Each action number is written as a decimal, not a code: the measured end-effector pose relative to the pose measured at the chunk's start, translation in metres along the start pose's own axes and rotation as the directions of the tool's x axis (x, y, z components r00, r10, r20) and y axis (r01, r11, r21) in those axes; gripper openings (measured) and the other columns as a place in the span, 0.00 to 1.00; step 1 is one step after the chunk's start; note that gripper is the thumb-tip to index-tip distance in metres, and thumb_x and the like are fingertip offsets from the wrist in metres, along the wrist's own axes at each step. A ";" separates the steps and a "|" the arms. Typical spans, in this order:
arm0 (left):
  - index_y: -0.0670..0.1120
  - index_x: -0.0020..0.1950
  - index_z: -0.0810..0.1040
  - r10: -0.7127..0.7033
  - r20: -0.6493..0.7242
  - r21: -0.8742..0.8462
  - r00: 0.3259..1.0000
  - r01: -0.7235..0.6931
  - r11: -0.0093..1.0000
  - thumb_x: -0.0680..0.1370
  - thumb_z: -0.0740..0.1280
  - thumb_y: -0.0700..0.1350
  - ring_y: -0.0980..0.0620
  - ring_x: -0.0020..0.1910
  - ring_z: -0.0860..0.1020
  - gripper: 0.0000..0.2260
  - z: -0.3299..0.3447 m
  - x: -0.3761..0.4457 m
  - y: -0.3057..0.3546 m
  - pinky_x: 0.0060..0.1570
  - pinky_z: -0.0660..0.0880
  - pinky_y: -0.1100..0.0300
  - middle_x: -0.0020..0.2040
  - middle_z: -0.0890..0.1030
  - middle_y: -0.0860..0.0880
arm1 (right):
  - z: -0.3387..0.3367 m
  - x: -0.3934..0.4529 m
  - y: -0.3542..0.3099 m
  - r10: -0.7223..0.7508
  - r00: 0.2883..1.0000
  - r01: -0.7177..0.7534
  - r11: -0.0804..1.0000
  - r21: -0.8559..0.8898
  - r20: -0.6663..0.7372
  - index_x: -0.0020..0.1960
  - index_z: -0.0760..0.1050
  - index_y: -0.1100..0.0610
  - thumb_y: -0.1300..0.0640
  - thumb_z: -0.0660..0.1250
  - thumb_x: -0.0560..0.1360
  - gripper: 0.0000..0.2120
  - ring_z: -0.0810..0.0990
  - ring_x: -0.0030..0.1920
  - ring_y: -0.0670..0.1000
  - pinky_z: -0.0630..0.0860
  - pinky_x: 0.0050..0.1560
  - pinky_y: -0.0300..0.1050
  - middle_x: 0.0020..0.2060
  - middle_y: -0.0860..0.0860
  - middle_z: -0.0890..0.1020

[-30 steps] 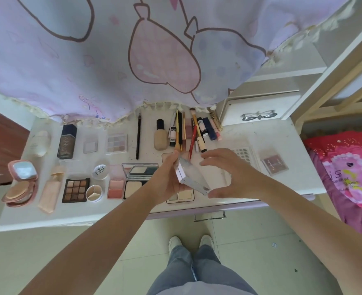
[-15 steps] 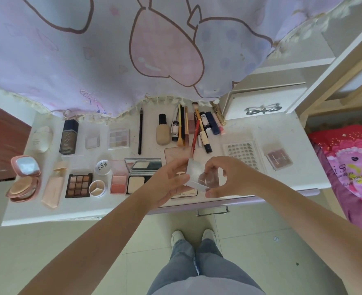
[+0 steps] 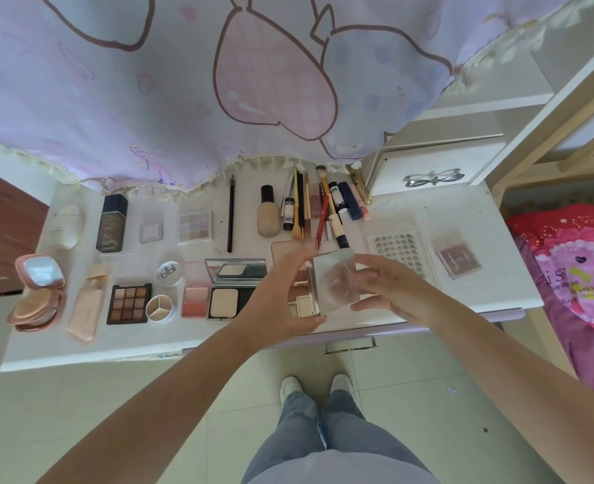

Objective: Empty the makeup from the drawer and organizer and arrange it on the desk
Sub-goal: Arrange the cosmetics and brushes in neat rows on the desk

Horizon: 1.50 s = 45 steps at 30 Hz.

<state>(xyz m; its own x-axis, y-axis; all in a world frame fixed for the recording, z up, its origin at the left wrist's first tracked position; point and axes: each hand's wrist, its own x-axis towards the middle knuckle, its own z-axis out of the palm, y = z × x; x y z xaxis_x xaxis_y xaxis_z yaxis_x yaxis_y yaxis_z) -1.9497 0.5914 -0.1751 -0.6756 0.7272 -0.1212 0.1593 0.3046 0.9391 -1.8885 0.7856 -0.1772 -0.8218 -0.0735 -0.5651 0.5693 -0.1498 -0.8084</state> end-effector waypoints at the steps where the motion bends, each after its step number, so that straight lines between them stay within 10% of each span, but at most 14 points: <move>1: 0.62 0.58 0.63 0.004 0.016 0.012 1.000 -0.004 1.000 0.64 0.76 0.36 0.68 0.55 0.73 0.35 0.001 -0.002 0.000 0.53 0.72 0.75 0.58 0.68 0.63 | 0.000 0.001 0.003 -0.012 1.000 0.011 1.000 0.018 0.013 0.58 0.72 0.62 0.68 0.60 0.75 0.12 0.80 0.41 0.46 0.80 0.38 0.38 0.43 0.51 0.79; 3: 0.62 0.57 0.63 -0.011 0.045 -0.026 0.999 0.013 1.000 0.63 0.77 0.37 0.70 0.53 0.73 0.34 -0.001 -0.005 0.000 0.51 0.72 0.76 0.58 0.67 0.62 | -0.004 0.003 0.010 -0.052 0.998 0.049 0.996 0.078 0.041 0.55 0.74 0.64 0.66 0.64 0.72 0.12 0.80 0.41 0.47 0.78 0.36 0.36 0.41 0.50 0.81; 6: 0.58 0.56 0.69 -0.078 0.080 -0.161 0.994 0.090 0.983 0.65 0.76 0.35 0.62 0.48 0.78 0.29 -0.007 -0.006 0.001 0.49 0.76 0.71 0.57 0.73 0.57 | -0.013 0.005 0.011 -0.056 0.993 0.033 0.980 0.197 0.109 0.54 0.73 0.73 0.49 0.78 0.58 0.36 0.81 0.43 0.46 0.79 0.42 0.37 0.42 0.50 0.84; 14: 0.60 0.59 0.66 -0.114 0.204 -0.193 0.972 0.155 0.969 0.66 0.74 0.32 0.65 0.48 0.78 0.32 -0.005 0.006 0.003 0.45 0.77 0.69 0.57 0.74 0.56 | -0.010 0.015 0.006 -0.027 0.990 -0.021 0.942 0.334 0.139 0.30 0.75 0.59 0.52 0.84 0.39 0.26 0.82 0.32 0.47 0.76 0.26 0.34 0.28 0.52 0.81; 23: 0.52 0.58 0.67 -0.105 -0.055 -0.010 0.993 0.105 0.994 0.63 0.77 0.38 0.60 0.49 0.74 0.30 0.001 0.011 -0.002 0.45 0.74 0.74 0.55 0.73 0.51 | 0.005 0.021 -0.003 0.028 0.999 -0.030 0.991 0.128 0.019 0.43 0.75 0.60 0.62 0.62 0.74 0.04 0.82 0.33 0.44 0.79 0.36 0.36 0.31 0.47 0.83; 28: 0.45 0.63 0.68 -0.064 -0.009 0.254 0.998 0.064 0.965 0.62 0.78 0.43 0.57 0.49 0.72 0.33 -0.005 0.009 -0.004 0.45 0.73 0.71 0.53 0.69 0.53 | 0.017 0.018 -0.001 0.130 0.986 -0.127 0.991 -0.036 0.104 0.48 0.74 0.53 0.55 0.63 0.74 0.05 0.82 0.43 0.48 0.78 0.49 0.43 0.43 0.49 0.82; 41: 0.45 0.64 0.70 0.006 0.134 0.389 0.991 -0.058 0.920 0.59 0.75 0.55 0.58 0.47 0.74 0.36 -0.003 0.001 -0.002 0.49 0.73 0.72 0.52 0.72 0.55 | 0.028 0.017 0.002 0.220 0.967 -0.216 0.975 -0.044 0.127 0.48 0.68 0.60 0.67 0.63 0.73 0.07 0.80 0.41 0.55 0.80 0.41 0.43 0.42 0.57 0.79; 45: 0.42 0.60 0.74 0.071 0.140 0.351 0.988 -0.117 0.929 0.57 0.67 0.60 0.62 0.43 0.73 0.36 0.001 -0.003 0.001 0.50 0.68 0.81 0.49 0.71 0.58 | 0.030 0.016 0.009 0.220 0.956 -0.226 0.974 0.010 0.193 0.59 0.65 0.67 0.64 0.67 0.63 0.26 0.80 0.44 0.57 0.81 0.43 0.46 0.45 0.59 0.79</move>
<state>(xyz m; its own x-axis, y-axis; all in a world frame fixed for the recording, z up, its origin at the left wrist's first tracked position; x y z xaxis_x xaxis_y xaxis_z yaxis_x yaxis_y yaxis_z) -1.9472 0.5900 -0.1742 -0.5551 0.8260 -0.0979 0.4796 0.4141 0.7736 -1.8970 0.7538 -0.1883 -0.6656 -0.2933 -0.6863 0.7399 -0.1389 -0.6582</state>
